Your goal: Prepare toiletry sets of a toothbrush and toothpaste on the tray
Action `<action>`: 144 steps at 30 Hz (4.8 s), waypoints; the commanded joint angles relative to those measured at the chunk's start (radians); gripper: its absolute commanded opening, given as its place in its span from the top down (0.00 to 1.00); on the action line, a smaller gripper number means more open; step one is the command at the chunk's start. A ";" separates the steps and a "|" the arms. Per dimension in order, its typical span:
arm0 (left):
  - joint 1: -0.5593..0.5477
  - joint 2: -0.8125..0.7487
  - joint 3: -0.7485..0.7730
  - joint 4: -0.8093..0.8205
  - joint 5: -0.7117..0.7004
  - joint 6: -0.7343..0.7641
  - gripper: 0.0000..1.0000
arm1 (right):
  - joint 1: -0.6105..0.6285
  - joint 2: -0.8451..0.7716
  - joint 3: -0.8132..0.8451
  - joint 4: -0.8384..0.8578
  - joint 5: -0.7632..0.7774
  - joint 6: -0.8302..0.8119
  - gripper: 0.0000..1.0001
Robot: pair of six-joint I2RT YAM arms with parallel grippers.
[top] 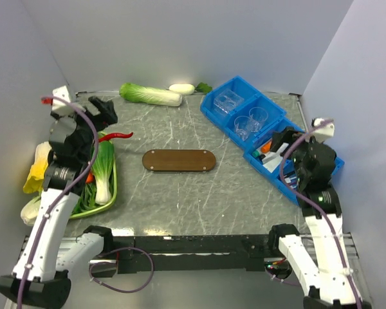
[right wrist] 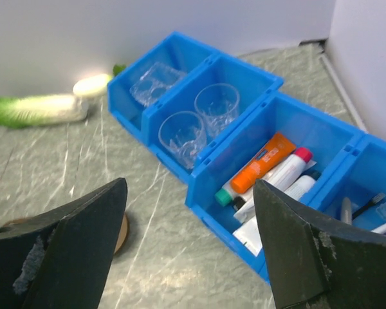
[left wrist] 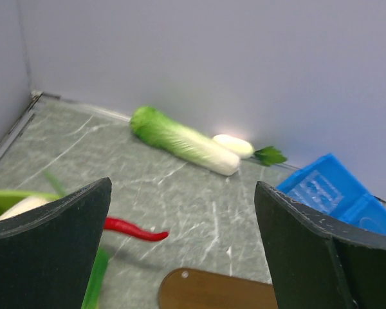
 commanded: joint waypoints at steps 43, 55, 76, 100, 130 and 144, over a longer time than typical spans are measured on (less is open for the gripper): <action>-0.162 0.195 0.006 0.077 0.109 -0.026 0.03 | 0.193 1.410 0.926 -0.307 -0.063 -0.453 0.56; -0.162 0.207 0.012 0.071 0.122 -0.033 0.03 | 0.191 1.433 0.887 -0.275 -0.080 -0.502 0.85; -0.165 0.216 0.009 0.076 0.165 -0.057 0.03 | 0.205 1.189 0.837 -0.230 -0.031 -0.575 1.00; -0.285 0.485 0.112 -0.003 0.591 -0.112 0.03 | 0.745 0.748 0.508 -0.283 -0.044 -0.430 1.00; -0.366 0.635 0.046 0.094 0.873 -0.241 0.01 | 0.846 0.755 0.447 -0.209 0.021 -0.445 1.00; -0.391 0.681 0.040 0.051 0.703 -0.260 0.38 | 0.927 0.879 0.484 -0.192 0.203 -0.394 1.00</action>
